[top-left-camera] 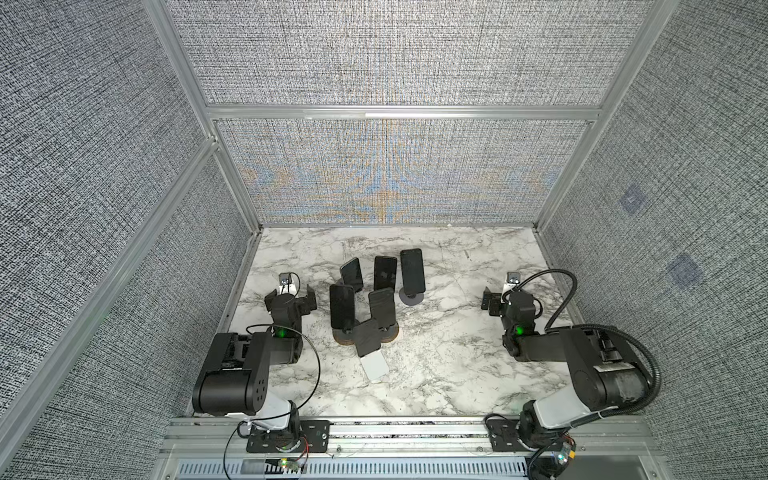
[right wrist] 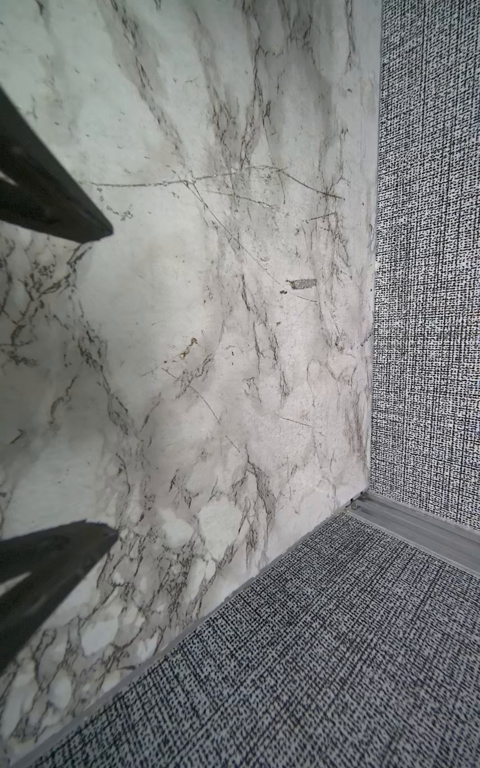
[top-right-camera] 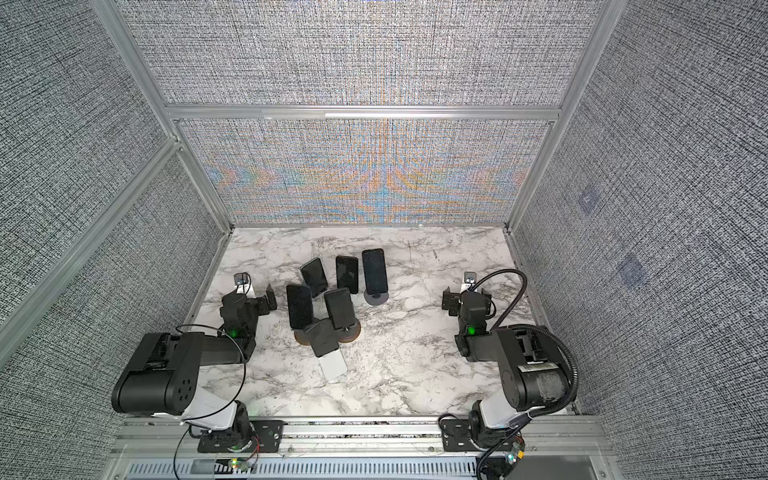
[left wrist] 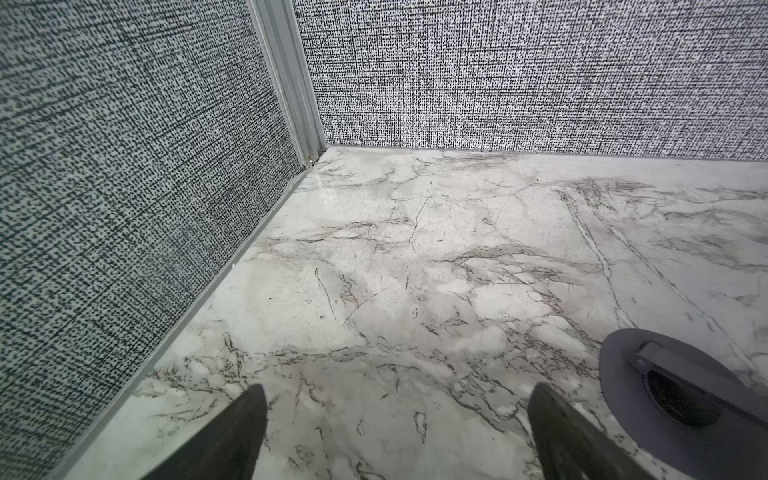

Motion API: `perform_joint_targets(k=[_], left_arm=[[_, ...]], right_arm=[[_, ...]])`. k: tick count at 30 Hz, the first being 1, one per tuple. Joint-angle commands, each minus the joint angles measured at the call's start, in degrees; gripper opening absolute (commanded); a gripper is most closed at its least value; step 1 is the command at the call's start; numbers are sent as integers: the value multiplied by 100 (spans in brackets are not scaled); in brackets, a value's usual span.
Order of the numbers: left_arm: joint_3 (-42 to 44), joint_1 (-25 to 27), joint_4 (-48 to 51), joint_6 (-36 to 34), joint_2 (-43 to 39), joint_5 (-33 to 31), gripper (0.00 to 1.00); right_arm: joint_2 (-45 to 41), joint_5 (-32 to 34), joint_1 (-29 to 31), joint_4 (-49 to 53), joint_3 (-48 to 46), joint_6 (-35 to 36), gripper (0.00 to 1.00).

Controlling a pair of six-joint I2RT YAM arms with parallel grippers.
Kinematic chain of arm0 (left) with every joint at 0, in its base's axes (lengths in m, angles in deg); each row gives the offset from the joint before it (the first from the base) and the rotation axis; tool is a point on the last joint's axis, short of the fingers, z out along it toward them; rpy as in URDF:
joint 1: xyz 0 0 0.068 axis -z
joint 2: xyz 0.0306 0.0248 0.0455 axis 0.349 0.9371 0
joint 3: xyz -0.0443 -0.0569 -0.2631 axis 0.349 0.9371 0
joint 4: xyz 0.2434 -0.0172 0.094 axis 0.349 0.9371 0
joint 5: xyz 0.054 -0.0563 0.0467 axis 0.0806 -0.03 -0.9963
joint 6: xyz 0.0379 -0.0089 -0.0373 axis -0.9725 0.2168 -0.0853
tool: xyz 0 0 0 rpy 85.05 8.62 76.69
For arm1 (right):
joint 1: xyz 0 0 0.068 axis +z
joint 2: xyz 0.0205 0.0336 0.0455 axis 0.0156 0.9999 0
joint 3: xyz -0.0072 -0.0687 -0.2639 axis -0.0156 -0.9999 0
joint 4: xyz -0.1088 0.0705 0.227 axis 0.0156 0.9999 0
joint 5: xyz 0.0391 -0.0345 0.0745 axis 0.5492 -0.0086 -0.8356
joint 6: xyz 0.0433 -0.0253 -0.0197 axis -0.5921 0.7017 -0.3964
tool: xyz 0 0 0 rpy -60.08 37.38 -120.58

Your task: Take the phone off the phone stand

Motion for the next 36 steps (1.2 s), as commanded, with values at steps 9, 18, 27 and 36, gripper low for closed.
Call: perform_joint_targets(k=[9,18,27,36], left_arm=[[-18,-12,-72,22,-6,23,99],[-45,-20,-28,22,5,23,99],[-17,-42,-92,18,-47,-26,91],[-860,-12,3014,259,-2713,-445,99]], right_arm=[[-2,50,-5,-55,12,0,99],[19,40,-17,-9,45,-16,99],[-98,80,-24,80,63,-31,99],[-1487,105,93,3946,1484,-268,99]])
